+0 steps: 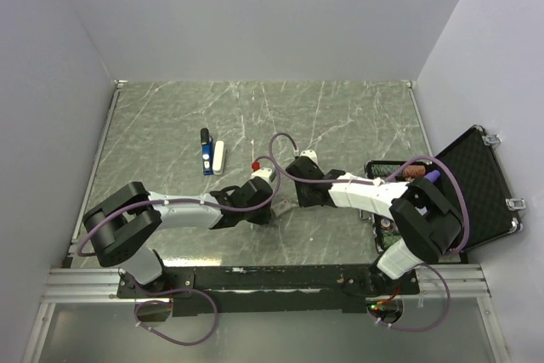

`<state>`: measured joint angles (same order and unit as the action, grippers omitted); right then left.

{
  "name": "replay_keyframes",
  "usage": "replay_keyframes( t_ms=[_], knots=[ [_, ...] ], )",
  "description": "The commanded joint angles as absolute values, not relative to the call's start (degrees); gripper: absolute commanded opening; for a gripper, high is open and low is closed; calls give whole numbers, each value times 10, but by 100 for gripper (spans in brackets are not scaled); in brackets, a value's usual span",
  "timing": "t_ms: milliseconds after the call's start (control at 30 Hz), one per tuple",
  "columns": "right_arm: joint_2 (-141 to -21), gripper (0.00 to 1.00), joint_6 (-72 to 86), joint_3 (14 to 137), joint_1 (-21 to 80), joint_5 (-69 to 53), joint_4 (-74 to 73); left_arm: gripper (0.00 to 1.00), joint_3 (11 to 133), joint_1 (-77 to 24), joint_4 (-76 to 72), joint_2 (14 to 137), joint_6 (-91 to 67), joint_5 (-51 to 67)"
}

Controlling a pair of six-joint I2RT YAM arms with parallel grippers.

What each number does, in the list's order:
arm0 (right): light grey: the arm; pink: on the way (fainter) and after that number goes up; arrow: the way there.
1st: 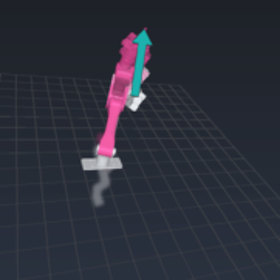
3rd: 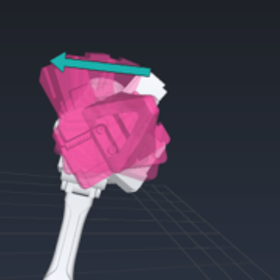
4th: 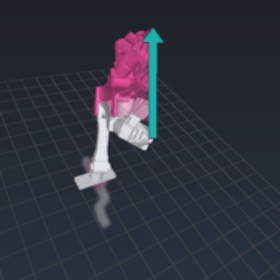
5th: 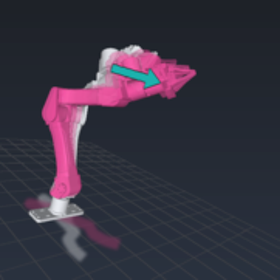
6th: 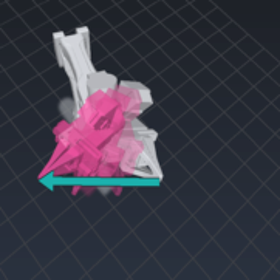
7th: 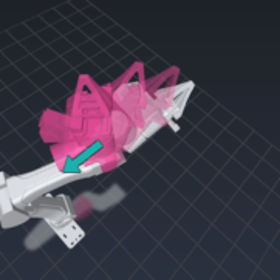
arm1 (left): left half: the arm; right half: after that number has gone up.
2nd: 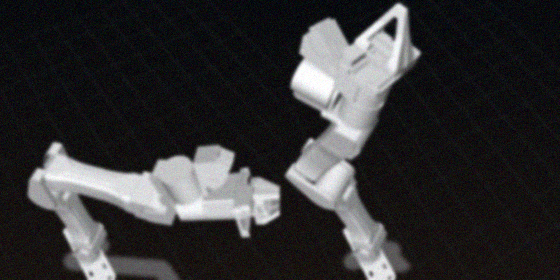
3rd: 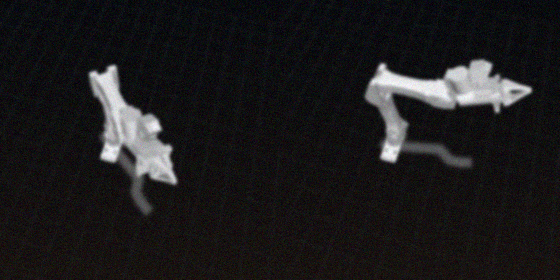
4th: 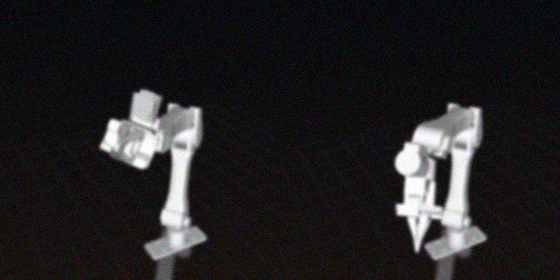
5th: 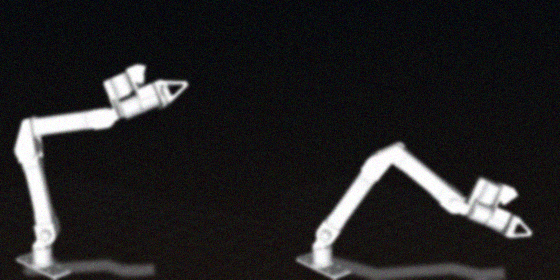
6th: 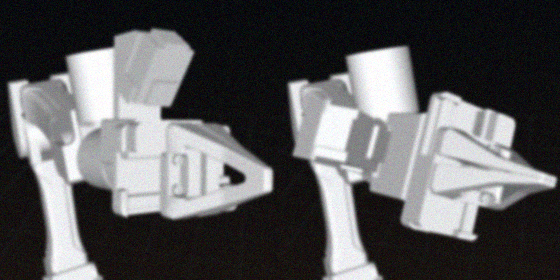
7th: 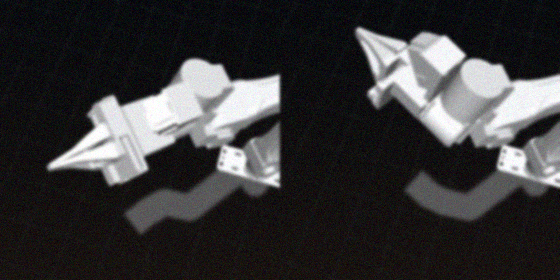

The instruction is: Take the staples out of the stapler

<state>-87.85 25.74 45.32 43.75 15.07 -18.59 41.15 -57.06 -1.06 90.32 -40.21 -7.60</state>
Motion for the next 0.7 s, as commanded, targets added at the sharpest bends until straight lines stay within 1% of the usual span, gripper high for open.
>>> replay_keyframes(
  t_ms=[0,667],
  knots=[
    [-859,0,273,460,451,167,-214,1,403,-573,-3,882,-408,-100],
    [-860,0,289,470,476,180,-236,1,403,-574,-2,896,-396,-127]
  ],
)
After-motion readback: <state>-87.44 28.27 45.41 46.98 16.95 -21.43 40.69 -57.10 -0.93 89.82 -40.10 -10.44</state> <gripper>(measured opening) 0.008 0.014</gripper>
